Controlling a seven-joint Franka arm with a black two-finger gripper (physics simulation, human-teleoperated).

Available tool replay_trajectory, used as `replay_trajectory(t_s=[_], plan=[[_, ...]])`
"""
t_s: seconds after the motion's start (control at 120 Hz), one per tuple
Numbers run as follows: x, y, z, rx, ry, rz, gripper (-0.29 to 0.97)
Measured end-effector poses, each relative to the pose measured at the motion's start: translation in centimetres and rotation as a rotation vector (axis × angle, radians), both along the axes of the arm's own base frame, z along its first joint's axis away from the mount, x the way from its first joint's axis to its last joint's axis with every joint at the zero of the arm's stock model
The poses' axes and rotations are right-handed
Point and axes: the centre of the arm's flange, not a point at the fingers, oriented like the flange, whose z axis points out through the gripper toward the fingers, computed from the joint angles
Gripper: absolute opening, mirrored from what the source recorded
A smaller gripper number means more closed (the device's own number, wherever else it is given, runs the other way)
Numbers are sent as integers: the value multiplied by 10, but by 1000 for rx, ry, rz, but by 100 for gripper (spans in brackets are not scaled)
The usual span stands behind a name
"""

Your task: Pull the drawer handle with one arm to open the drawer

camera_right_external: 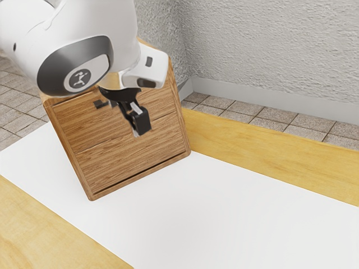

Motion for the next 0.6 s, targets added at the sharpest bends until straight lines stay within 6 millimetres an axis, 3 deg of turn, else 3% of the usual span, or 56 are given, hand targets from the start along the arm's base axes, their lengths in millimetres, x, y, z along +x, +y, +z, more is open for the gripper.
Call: replay_trajectory(t_s=[0.233, 0.383, 0.6], plan=[[20, 30, 2, 26, -6, -14, 68], [28, 51, -9, 32, 17, -6, 68], [40, 56, -21, 39, 32, -34, 68]])
